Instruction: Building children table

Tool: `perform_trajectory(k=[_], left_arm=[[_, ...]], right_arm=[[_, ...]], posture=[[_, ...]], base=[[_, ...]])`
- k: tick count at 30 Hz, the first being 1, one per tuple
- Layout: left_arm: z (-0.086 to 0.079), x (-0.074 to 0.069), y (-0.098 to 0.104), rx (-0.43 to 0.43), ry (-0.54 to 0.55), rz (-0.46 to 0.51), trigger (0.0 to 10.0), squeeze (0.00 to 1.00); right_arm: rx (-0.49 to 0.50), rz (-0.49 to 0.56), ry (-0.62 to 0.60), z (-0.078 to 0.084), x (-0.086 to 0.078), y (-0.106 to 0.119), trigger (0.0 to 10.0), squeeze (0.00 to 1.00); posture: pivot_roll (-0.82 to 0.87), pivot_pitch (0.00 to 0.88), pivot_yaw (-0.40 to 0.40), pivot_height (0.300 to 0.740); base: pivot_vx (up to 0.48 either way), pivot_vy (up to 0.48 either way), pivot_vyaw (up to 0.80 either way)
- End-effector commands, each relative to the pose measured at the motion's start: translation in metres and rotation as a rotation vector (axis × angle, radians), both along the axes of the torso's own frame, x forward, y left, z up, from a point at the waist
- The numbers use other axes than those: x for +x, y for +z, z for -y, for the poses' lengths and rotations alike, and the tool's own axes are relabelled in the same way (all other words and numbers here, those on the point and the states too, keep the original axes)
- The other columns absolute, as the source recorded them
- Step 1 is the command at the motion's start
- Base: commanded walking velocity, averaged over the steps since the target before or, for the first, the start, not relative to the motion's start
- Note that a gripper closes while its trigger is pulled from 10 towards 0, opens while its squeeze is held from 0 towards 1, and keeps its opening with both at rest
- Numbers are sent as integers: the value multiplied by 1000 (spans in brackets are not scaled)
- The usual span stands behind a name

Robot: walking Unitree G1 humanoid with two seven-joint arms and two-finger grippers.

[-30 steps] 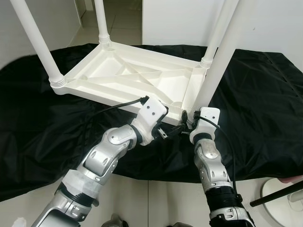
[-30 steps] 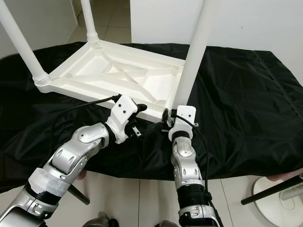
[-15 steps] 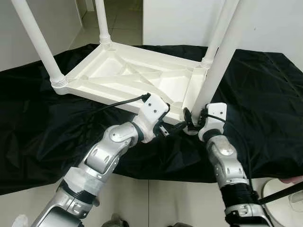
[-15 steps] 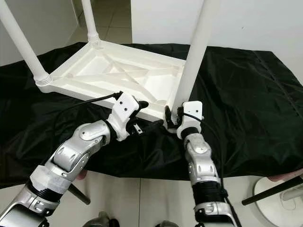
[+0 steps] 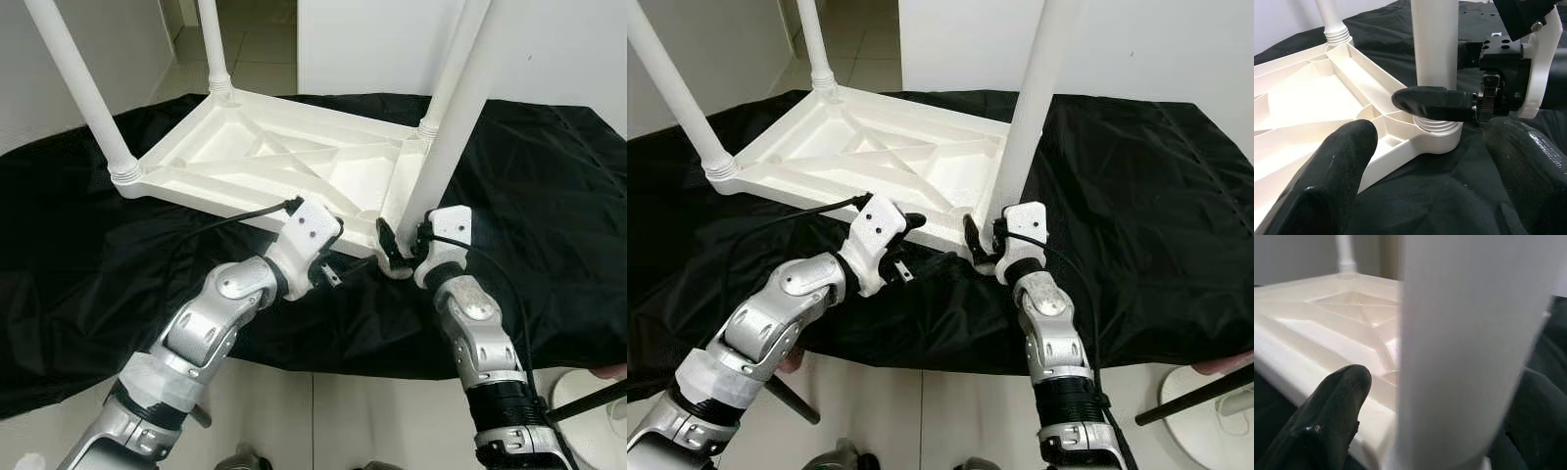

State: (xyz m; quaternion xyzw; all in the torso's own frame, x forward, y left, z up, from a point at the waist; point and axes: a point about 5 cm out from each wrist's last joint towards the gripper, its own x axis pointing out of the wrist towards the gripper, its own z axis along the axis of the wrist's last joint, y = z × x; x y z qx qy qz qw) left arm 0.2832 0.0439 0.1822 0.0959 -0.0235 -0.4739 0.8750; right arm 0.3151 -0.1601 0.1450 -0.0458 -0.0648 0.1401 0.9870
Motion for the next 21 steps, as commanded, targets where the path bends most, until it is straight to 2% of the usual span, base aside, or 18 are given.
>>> perform_trajectory(k=[1,11,14,18,21], left_arm=[[2,-5,-1,27,-92,-14,10000,0],[3,-8,3,15,-124,-15,10000,0],[3,-9,3,10,-128,-18,10000,0],[7,-20,3,-16,-215,-63,10000,0],[7,-23,3,-19,-238,-72,10000,0]], right_arm=[[-10,18,64,1,-2,2,10000,0],[-100,7,258,13,2,7,10000,0],[-109,4,273,14,3,7,10000,0],[-146,-32,309,21,14,3,10000,0],[-149,-43,316,22,17,3,10000,0]], posture=[[-12,0,59,740],[-5,0,42,740],[-5,0,42,740],[3,0,31,740],[3,0,31,740]], base=[[0,0,0],[0,0,0],[0,0,0],[0,0,0],[0,0,0]])
